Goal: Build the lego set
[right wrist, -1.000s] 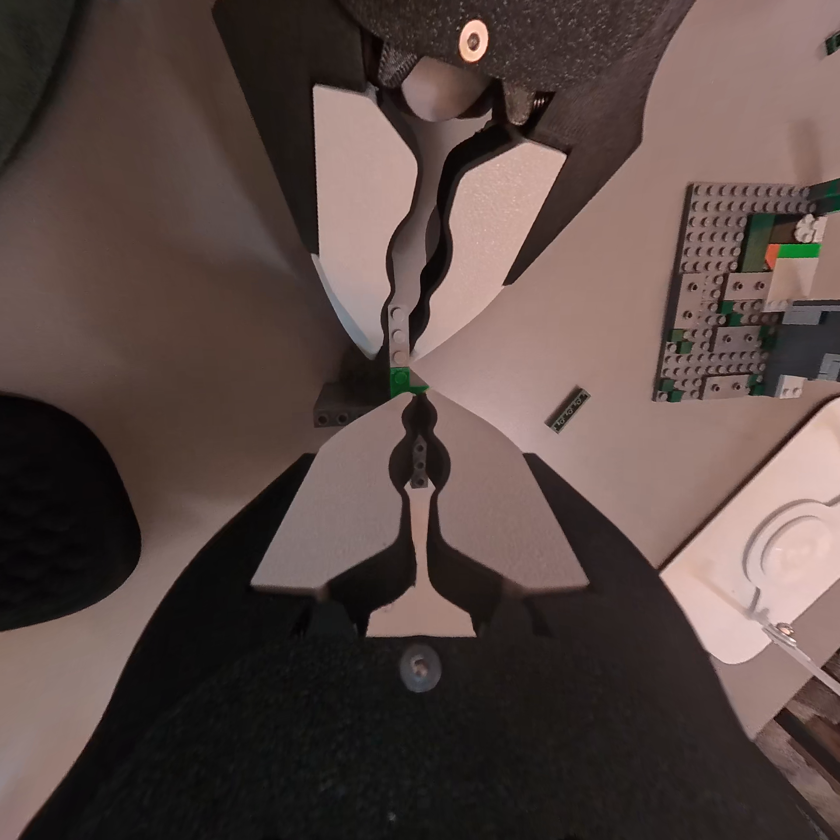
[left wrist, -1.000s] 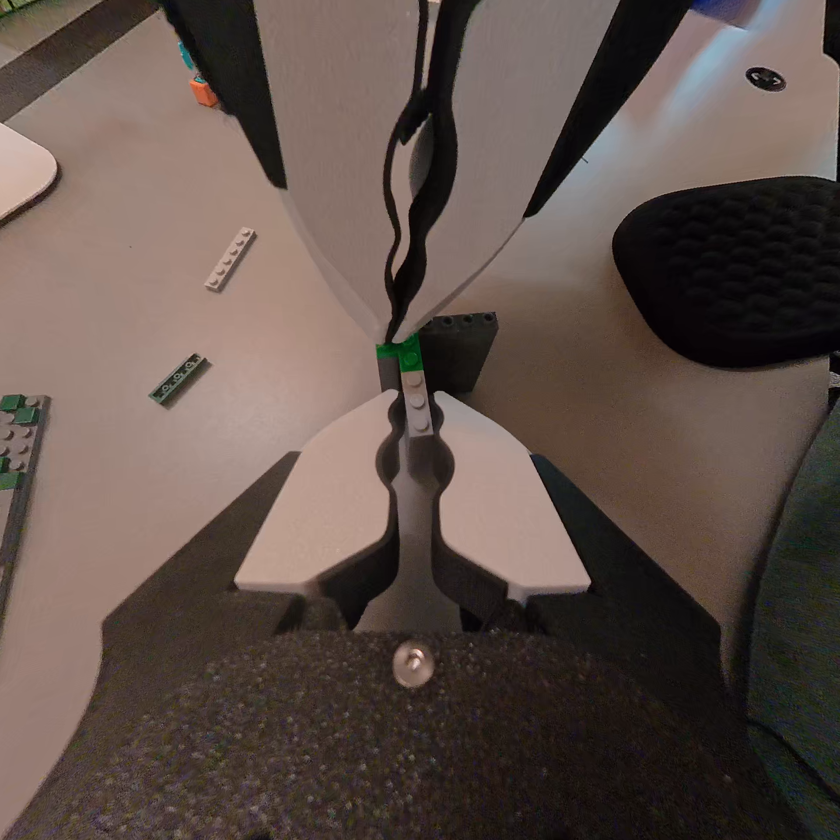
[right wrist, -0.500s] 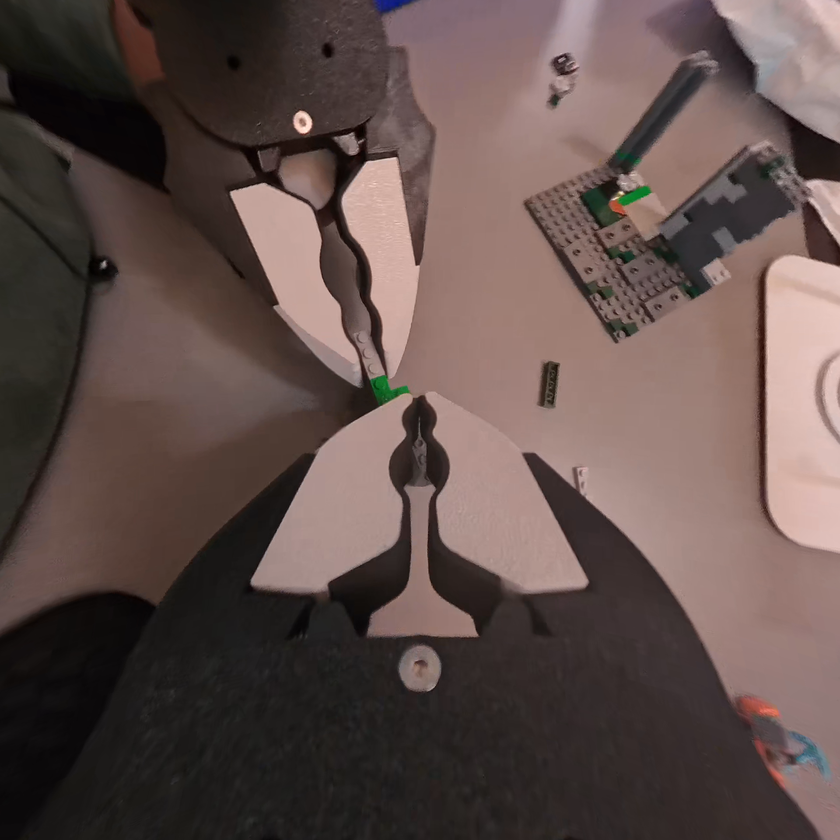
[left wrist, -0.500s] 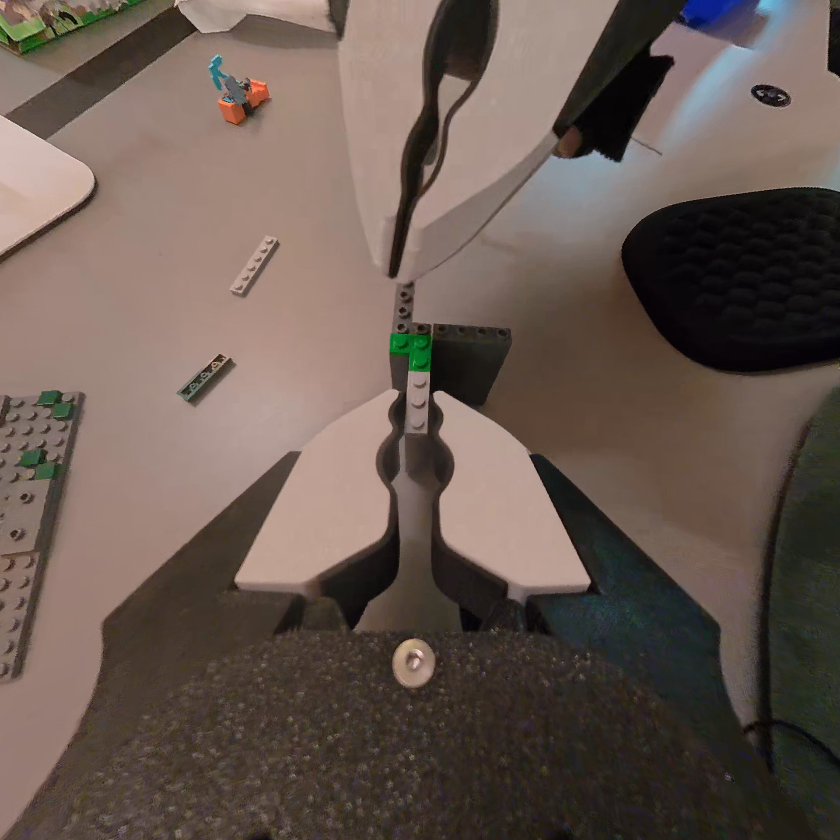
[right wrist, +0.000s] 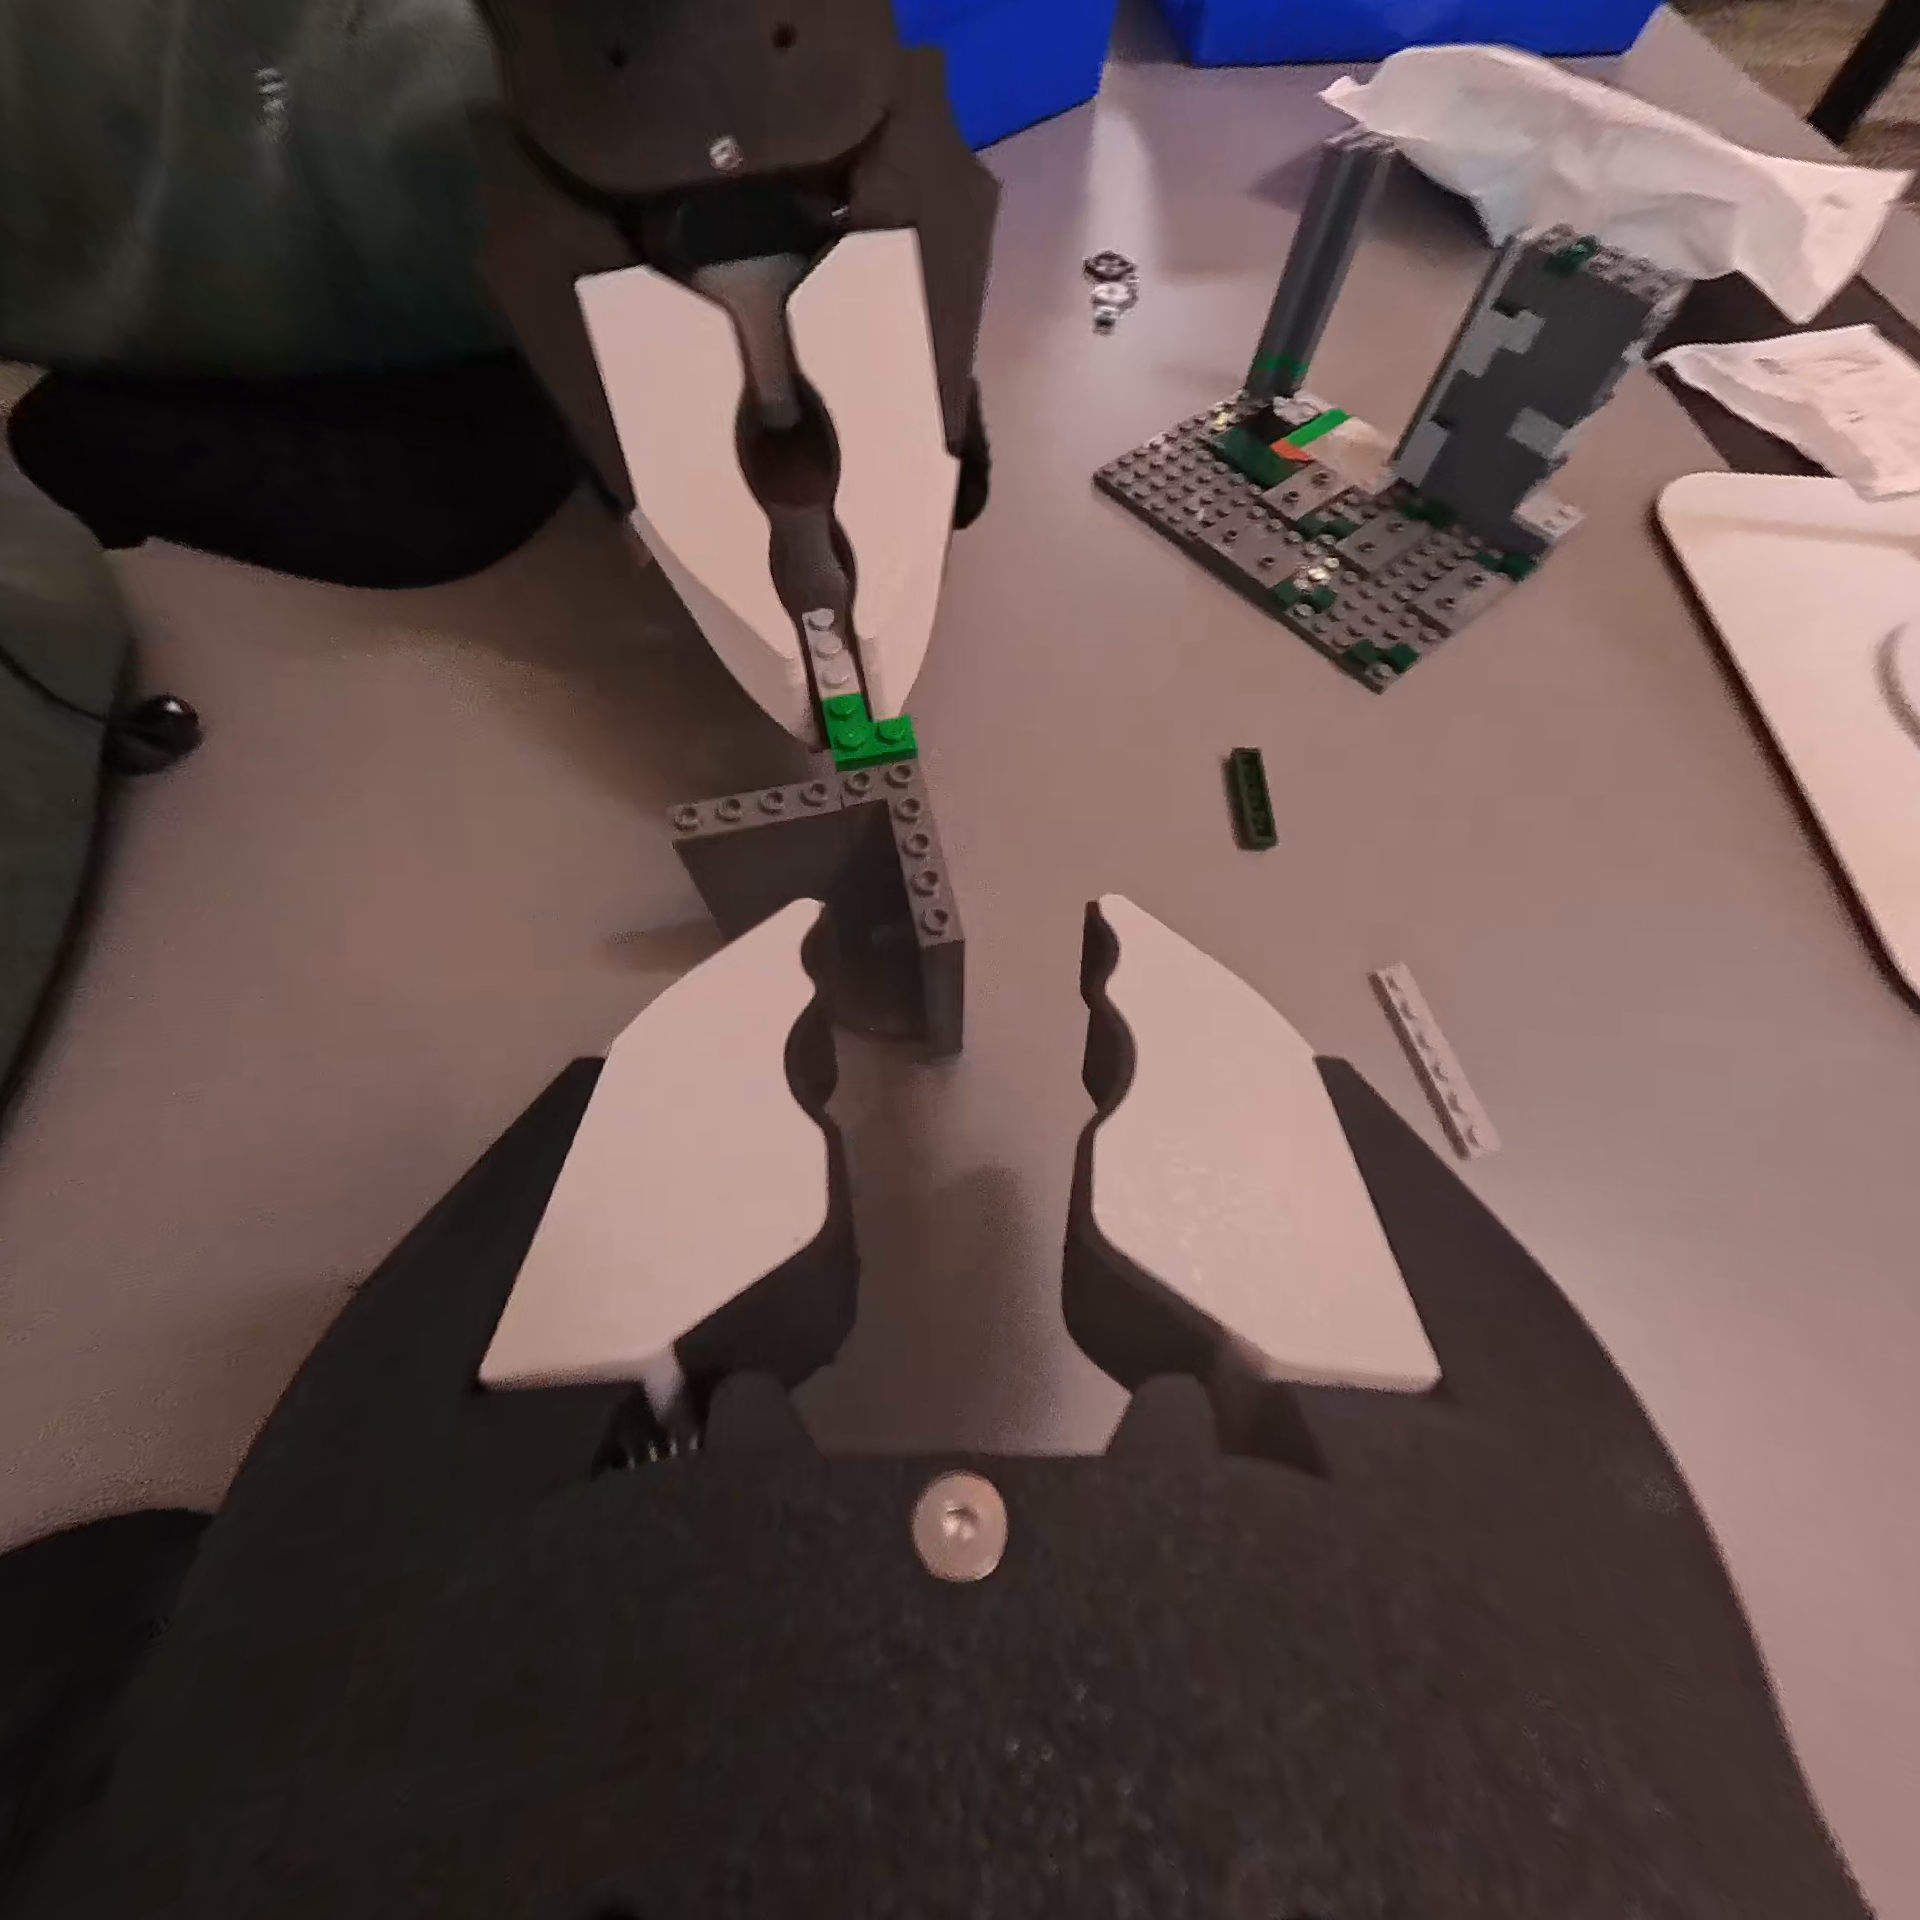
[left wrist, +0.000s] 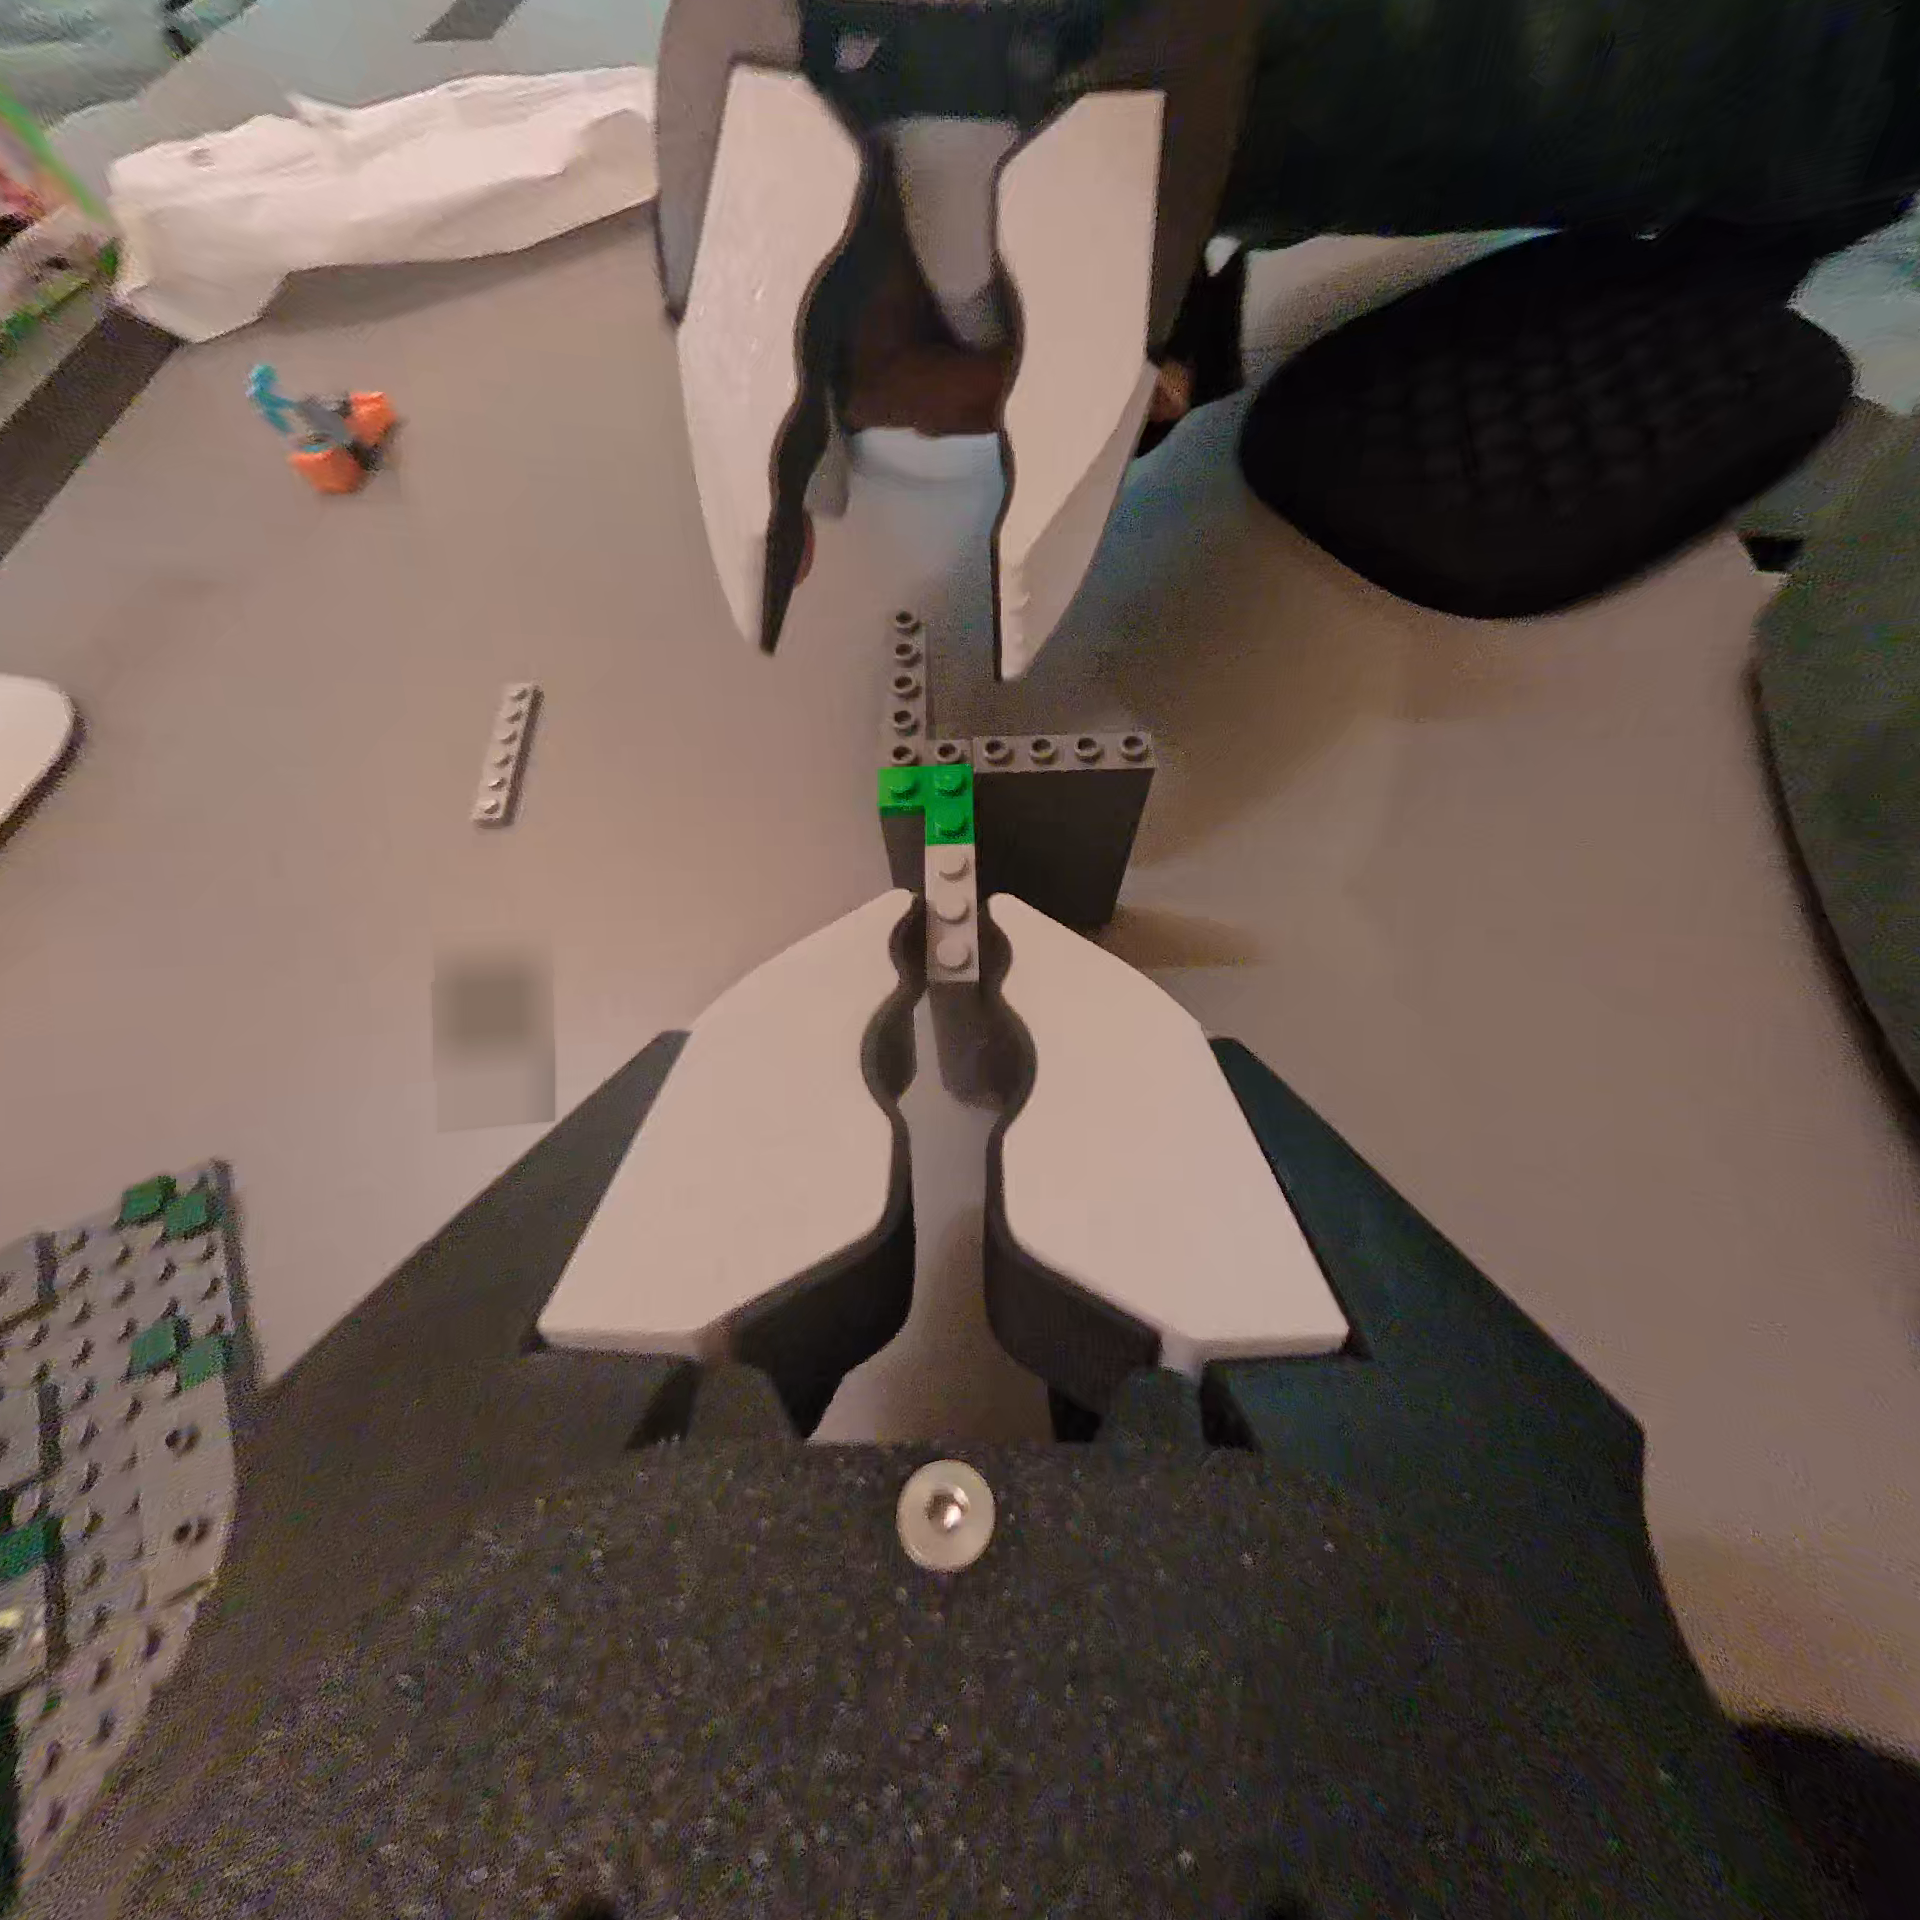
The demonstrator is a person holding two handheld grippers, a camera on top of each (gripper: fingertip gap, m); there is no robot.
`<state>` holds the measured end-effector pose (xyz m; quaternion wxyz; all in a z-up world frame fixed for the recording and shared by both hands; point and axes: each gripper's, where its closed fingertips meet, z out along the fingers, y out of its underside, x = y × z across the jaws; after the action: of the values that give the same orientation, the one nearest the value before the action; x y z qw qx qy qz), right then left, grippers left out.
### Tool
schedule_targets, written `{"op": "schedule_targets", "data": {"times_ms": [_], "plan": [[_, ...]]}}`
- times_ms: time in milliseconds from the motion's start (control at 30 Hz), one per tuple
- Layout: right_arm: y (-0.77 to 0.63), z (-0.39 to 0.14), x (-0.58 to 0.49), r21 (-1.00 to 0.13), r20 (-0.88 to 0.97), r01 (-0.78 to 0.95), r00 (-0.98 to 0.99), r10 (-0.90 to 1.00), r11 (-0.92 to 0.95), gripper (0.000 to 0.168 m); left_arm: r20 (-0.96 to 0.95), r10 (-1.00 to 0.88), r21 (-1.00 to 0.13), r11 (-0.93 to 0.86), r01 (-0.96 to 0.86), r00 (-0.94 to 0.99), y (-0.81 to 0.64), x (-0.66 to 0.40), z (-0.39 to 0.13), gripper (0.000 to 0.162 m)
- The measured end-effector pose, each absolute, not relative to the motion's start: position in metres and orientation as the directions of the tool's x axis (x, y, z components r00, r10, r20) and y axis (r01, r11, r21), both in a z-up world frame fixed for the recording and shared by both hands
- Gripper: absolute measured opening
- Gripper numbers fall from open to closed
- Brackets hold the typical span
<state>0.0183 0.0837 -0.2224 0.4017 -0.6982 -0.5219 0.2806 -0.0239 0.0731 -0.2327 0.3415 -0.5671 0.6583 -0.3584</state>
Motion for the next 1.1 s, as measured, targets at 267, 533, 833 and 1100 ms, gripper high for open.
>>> {"op": "schedule_targets", "data": {"times_ms": [267,533,833,1100], "plan": [[0.087,-0.232,0.001,-0.851,0.03,0.512,0.264,0.964,-0.114,0.008,0.004,-0.973,-0.871,0.111,-0.479,-0.231,0.087,-0.03,-0.233,0.008],[0.093,-0.227,-0.002,-0.863,0.031,0.485,0.324,0.946,-0.138,0.026,-0.004,-0.979,-0.885,0.099,-0.455,-0.204,0.089,-0.028,-0.232,0.008],[0.095,-0.23,-0.008,-0.851,0.074,0.513,0.324,0.943,-0.109,0.033,-0.015,-0.978,-0.888,0.108,-0.446,-0.207,0.086,-0.028,-0.233,0.008],[0.089,-0.218,-0.008,-0.857,0.092,0.508,0.314,0.945,-0.086,0.044,-0.016,-0.979,-0.888,0.108,-0.447,-0.204,0.086,-0.028,-0.233,0.008]]}}
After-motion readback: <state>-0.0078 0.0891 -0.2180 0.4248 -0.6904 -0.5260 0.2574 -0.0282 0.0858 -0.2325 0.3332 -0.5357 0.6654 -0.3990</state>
